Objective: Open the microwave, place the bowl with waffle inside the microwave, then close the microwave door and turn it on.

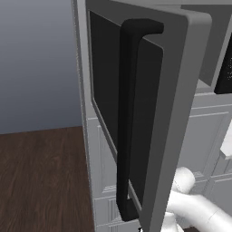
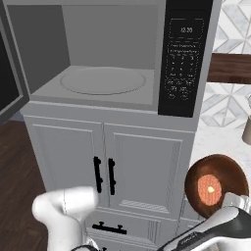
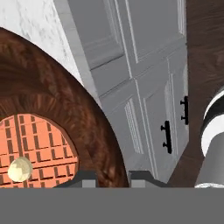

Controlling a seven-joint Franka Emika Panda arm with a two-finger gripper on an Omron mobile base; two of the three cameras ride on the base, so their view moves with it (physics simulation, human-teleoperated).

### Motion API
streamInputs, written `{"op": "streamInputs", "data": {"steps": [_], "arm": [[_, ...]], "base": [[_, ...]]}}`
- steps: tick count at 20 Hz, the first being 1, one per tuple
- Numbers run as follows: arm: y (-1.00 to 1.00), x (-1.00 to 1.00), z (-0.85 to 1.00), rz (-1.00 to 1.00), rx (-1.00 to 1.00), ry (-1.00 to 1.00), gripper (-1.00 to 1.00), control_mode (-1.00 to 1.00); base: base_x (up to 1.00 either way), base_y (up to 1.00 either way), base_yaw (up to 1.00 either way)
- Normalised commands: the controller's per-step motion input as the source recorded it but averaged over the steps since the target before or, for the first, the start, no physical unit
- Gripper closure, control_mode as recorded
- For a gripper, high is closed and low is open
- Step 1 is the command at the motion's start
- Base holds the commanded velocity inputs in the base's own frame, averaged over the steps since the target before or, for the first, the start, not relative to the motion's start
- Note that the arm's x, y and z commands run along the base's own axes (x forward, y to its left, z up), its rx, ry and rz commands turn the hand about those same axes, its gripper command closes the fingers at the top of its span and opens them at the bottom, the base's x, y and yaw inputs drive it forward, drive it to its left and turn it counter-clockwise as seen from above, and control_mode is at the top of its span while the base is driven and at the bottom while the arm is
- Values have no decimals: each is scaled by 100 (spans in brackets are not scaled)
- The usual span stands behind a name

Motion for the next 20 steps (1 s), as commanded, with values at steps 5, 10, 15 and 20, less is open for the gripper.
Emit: {"op": "streamInputs", "data": {"steps": [5, 10, 15, 20], "arm": [[99, -50, 74, -6, -1, -22, 100, -100], [100, -10, 99, -7, -10, -7, 100, -100], [100, -9, 100, -1, -20, 0, 100, -100], [100, 0, 100, 0, -16, -1, 100, -100]], "base": [[0, 0, 0], [0, 0, 0], [0, 0, 0], [0, 0, 0]]}}
